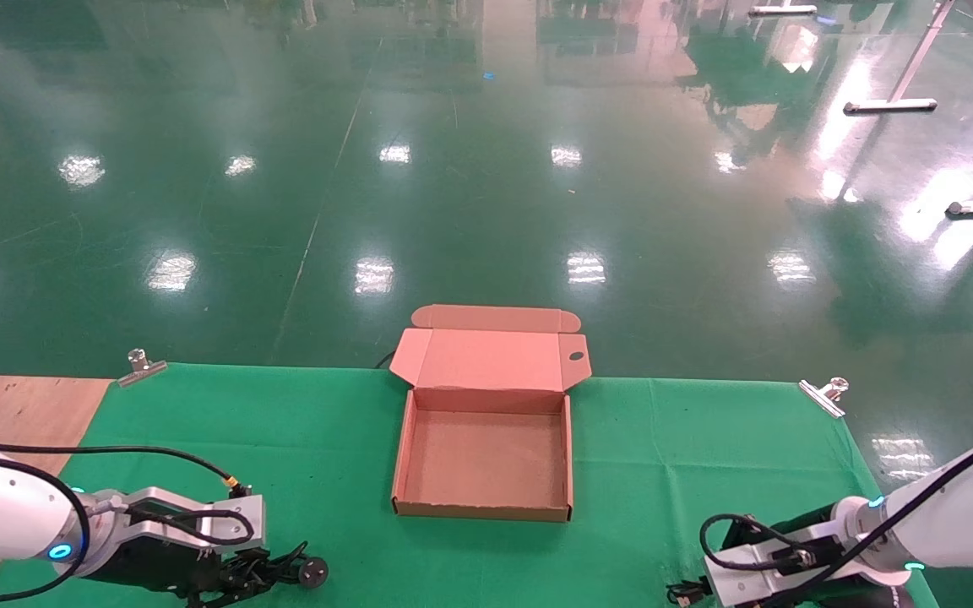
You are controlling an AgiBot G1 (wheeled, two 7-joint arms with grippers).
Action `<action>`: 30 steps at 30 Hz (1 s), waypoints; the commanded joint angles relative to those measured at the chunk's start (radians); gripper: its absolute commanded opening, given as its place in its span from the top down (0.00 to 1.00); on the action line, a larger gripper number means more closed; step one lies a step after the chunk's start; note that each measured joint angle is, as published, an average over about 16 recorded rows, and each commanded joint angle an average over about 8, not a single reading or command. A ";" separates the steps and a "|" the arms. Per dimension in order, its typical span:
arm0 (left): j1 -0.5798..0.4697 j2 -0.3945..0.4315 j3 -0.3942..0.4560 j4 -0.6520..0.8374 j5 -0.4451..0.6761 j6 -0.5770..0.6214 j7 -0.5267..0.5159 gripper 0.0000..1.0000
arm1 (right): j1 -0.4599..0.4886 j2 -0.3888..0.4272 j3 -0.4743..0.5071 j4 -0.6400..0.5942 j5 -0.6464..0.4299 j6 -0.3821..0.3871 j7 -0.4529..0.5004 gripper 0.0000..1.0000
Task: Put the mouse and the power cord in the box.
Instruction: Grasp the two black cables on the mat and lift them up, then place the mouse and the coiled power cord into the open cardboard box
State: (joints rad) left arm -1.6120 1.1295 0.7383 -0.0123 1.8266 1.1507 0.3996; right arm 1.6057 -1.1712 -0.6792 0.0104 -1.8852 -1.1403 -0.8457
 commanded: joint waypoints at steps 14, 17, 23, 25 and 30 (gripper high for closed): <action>-0.126 -0.002 0.002 -0.034 0.002 0.104 0.006 1.00 | 0.134 0.061 0.048 0.018 0.070 -0.165 -0.023 1.00; -0.160 0.006 0.001 -0.050 0.000 0.129 0.002 1.00 | 0.177 0.078 0.061 0.024 0.088 -0.217 -0.024 1.00; -0.230 0.043 -0.004 -0.097 -0.006 0.168 -0.018 1.00 | 0.263 0.091 0.081 0.041 0.118 -0.294 -0.009 1.00; -0.256 0.061 -0.005 -0.116 -0.009 0.175 -0.028 1.00 | 0.291 0.086 0.088 0.046 0.129 -0.312 0.003 1.00; -0.318 0.109 -0.014 -0.158 -0.019 0.172 -0.051 1.00 | 0.355 0.046 0.104 0.059 0.151 -0.321 0.044 1.00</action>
State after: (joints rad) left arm -1.9233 1.2385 0.7254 -0.1620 1.8083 1.3146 0.3585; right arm 1.9535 -1.1302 -0.5783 0.0676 -1.7388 -1.4458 -0.8025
